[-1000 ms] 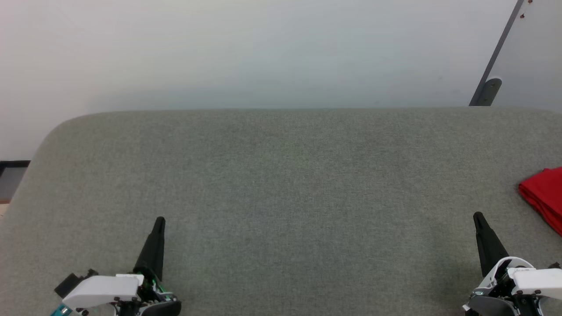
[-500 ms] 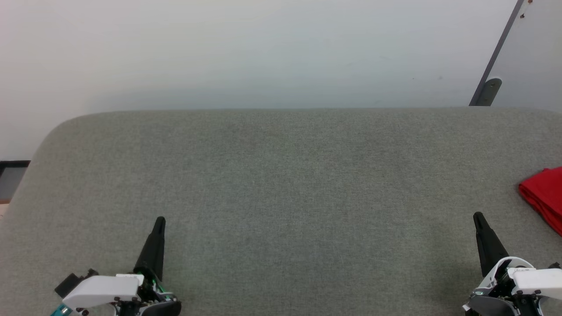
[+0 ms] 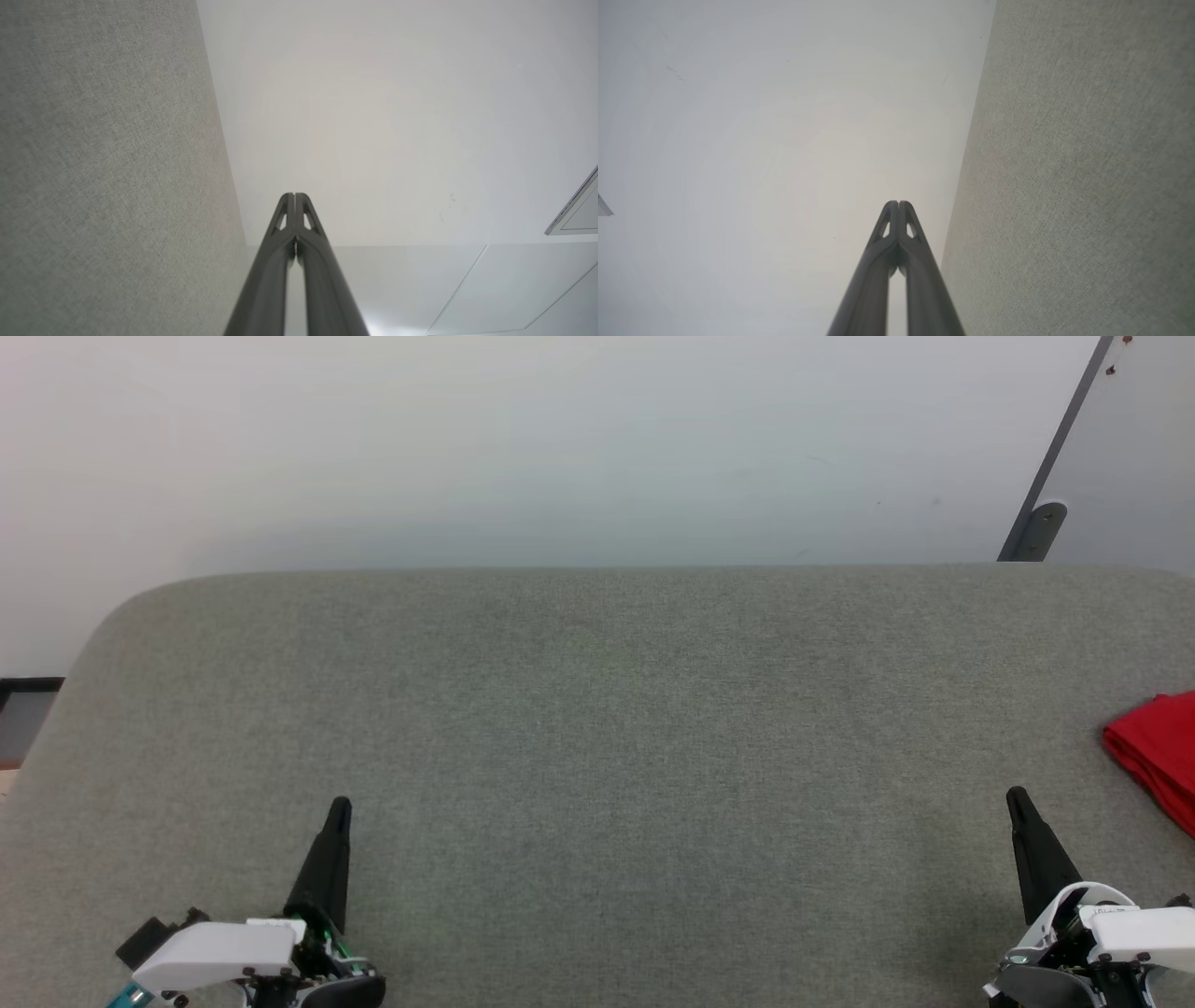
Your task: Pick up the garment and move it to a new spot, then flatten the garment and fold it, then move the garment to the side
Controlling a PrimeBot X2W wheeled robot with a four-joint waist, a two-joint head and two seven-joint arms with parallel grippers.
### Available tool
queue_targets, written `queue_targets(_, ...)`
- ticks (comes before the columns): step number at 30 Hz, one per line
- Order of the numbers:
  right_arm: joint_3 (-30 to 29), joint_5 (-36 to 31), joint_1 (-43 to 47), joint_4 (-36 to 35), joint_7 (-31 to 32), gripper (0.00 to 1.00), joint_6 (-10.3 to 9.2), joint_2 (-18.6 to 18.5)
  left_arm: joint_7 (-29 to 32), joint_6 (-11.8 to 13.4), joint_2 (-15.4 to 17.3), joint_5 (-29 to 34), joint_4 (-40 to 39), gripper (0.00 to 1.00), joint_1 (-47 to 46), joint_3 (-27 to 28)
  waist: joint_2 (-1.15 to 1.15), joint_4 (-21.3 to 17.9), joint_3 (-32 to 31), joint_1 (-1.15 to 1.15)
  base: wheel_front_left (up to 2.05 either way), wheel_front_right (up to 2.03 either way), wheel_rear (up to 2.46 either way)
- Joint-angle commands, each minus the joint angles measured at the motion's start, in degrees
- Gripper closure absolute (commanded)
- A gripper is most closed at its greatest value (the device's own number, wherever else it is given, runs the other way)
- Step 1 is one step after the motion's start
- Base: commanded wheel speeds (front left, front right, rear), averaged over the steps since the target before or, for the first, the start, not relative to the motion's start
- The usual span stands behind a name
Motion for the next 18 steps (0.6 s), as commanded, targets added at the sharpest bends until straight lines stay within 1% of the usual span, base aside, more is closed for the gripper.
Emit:
queue_targets(1,0.05,0.24,-0.14,0.01,0.11,1.0,-0.06,0.18,0.06,-0.18,-0.09,0.24,0.06,1.0,-0.59,0.18,0.0,0.0,0.0,0.0,0.0,0.0,0.0)
queue_targets(18,0.06,0.25,-0.14,0.01,0.12,1.0,-0.06,0.18,0.1,-0.18,-0.12,0.29,0.06,1.0,-0.59,0.21,0.0,0.0,0.0,0.0,0.0,0.0,0.0)
